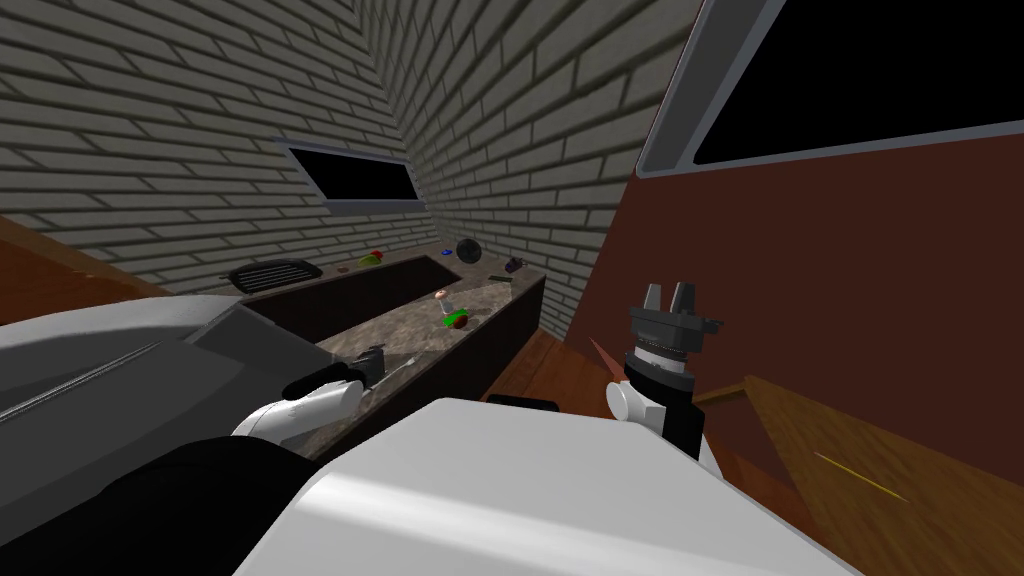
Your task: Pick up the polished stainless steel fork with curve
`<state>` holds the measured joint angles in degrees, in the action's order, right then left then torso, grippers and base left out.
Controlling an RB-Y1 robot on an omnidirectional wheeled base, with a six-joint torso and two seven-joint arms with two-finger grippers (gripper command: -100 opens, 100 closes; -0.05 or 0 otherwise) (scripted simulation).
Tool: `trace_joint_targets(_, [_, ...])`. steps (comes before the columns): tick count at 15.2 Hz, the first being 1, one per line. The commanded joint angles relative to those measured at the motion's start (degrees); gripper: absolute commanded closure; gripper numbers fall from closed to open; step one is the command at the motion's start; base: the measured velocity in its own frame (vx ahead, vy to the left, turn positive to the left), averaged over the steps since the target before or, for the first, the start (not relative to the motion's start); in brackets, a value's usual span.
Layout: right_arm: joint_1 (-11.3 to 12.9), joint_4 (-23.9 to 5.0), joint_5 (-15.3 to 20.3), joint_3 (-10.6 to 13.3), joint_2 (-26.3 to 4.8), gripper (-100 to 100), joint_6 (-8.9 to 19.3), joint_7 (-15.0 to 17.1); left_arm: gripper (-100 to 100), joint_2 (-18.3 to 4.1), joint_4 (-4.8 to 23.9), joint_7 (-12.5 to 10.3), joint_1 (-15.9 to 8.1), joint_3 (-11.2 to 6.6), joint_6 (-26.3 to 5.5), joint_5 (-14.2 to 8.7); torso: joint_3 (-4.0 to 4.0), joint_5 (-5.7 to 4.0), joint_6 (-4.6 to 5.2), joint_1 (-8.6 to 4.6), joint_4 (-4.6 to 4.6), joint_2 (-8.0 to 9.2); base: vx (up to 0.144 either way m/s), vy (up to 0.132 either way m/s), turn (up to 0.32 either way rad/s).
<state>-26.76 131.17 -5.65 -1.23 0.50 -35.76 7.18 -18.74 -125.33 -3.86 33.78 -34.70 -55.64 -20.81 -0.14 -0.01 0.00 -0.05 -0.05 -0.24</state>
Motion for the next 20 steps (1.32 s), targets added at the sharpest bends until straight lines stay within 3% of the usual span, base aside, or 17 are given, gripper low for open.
trace_joint_targets(1, [0.0, 0.0, 0.0, 0.0, 0.0, 0, 0.0, 0.0, -100, -0.3, 0.0, -0.4, -0.1, -0.61, -2.7, -0.4, 0.0, 0.0, 0.0, 0.0, 0.0, 0.0, 0.065, -0.015, -0.008])
trace_joint_targets(2, [0.0, 0.0, 0.0, 0.0, 0.0, 0, 0.0, 0.0, -100, -0.4, 0.5, -1.1, 0.2, -2.09, -4.0, -1.3, -0.01, 0.0, 0.0, -0.01, -0.01, -0.01, 0.089, -0.031, -0.022])
trace_joint_targets(5, [0.0, 0.0, 0.0, 0.0, 0.0, 0, 0.0, 0.0, -100, -0.4, 0.5, -1.1, 0.2, -2.09, -6.5, -1.3, -0.06, -0.02, 0.0, -0.05, -0.03, -0.09, 0.069, -0.02, -0.008])
trace_joint_targets(6, [0.0, 0.0, 0.0, 0.0, 0.0, 0, 0.0, 0.0, -100, -0.5, 1.0, -1.7, 0.4, -3.53, -8.6, -2.2, -0.02, -0.01, 0.0, -0.02, -0.01, -0.01, 0.064, -0.013, -0.025])
trace_joint_targets(8, [0.0, 0.0, 0.0, 0.0, 0.0, 0, 0.0, 0.0, -100, -0.5, 1.0, -1.7, 0.4, -3.53, -10.1, -2.2, -0.03, 0.0, 0.0, -0.01, -0.01, -0.06, 0.069, -0.009, -0.013])
trace_joint_targets(9, [0.0, 0.0, 0.0, 0.0, 0.0, 0, 0.0, 0.0, -100, -0.6, 1.4, -2.4, 0.7, -4.92, -12.0, -3.1, -0.02, 0.0, 0.0, 0.01, -0.01, -0.03, 0.078, -0.008, -0.026])
trace_joint_targets(11, [0.0, 0.0, 0.0, 0.0, 0.0, 0, 0.0, 0.0, -100, -0.6, 1.4, -2.4, 0.7, -4.92, -13.6, -3.1, -0.05, 0.0, 0.0, -0.01, -0.02, -0.09, 0.073, -0.016, -0.014])
trace_joint_targets(12, [0.0, 0.0, 0.0, 0.0, 0.0, 0, 0.0, 0.0, -100, -0.7, 1.9, -3.0, 0.9, -6.26, -15.3, -3.9, -0.03, 0.0, 0.0, -0.02, -0.02, -0.05, 0.066, -0.014, -0.02])
trace_joint_targets(14, [0.0, 0.0, 0.0, 0.0, 0.0, 0, 0.0, 0.0, -100, -0.7, 1.9, -3.0, 0.9, -6.26, -16.9, -3.9, -0.04, 0.0, 0.0, 0.0, -0.02, -0.06, 0.072, -0.007, -0.014])
trace_joint_targets(15, [0.0, 0.0, 0.0, 0.0, 0.0, 0, 0.0, 0.0, -100, -0.8, 2.3, -3.6, 1.1, -7.54, -18.6, -4.7, -0.03, 0.0, 0.0, 0.01, -0.02, -0.05, 0.089, 0.002, -0.018])
trace_joint_targets(20, [0.0, 0.0, 0.0, 0.0, 0.0, 0, 0.0, 0.0, -100, -0.8, 2.8, -4.2, 1.3, -8.75, -23.2, -5.5, -0.05, 0.0, 0.0, 0.01, -0.02, -0.07, 0.072, -0.006, -0.017])
